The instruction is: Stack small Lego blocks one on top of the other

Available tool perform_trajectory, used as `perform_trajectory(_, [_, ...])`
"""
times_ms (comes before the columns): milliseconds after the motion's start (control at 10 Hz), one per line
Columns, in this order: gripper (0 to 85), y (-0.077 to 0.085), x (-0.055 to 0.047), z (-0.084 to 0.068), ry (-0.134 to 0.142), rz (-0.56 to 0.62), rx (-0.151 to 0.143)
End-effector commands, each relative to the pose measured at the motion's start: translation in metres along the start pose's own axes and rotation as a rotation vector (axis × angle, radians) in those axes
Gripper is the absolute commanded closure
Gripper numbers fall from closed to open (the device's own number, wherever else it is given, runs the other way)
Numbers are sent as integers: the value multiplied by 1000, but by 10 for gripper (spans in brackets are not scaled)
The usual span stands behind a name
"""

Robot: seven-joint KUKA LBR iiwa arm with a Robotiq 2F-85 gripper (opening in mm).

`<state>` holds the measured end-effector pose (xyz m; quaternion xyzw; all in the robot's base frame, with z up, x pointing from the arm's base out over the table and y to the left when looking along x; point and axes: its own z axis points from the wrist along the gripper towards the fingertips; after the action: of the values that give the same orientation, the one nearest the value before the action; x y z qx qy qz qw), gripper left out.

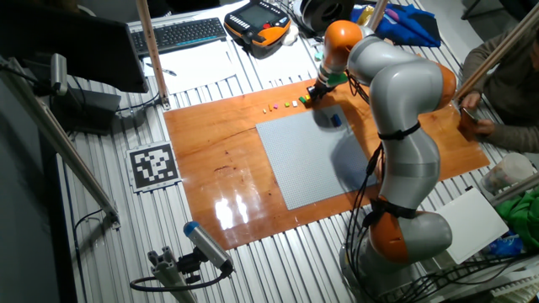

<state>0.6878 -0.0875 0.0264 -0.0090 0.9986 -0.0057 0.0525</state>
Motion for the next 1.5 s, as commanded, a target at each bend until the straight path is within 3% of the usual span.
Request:
perform_trajectory(0, [510, 0, 0, 0, -1, -3, 1])
perform_trajectory(100, [680, 1, -1, -1, 1, -18, 9])
perform_trajectory(200, [680, 2, -1, -2, 5, -27, 12])
perform_trajectory(300, [850, 2, -1, -3, 7, -36, 12])
perform_trajectory(500, [850, 5, -1, -8, 22, -42, -10])
perform_trajectory(600, [850, 7, 2, -19, 28, -41, -9])
perform_trajectory(800, [850, 9, 22, -58, 54, -30, -3])
perform_trajectory(900, [850, 10, 40, -84, 72, -29, -7])
perform_trajectory(1000, [850, 12, 54, -98, 79, -18, -2])
perform_trajectory(1200, [850, 18, 79, -107, 70, -9, 40])
perform_trajectory(1300, [850, 17, 89, -109, 72, -13, 29])
perform_trajectory(1400, [850, 16, 92, -111, 78, -21, 18])
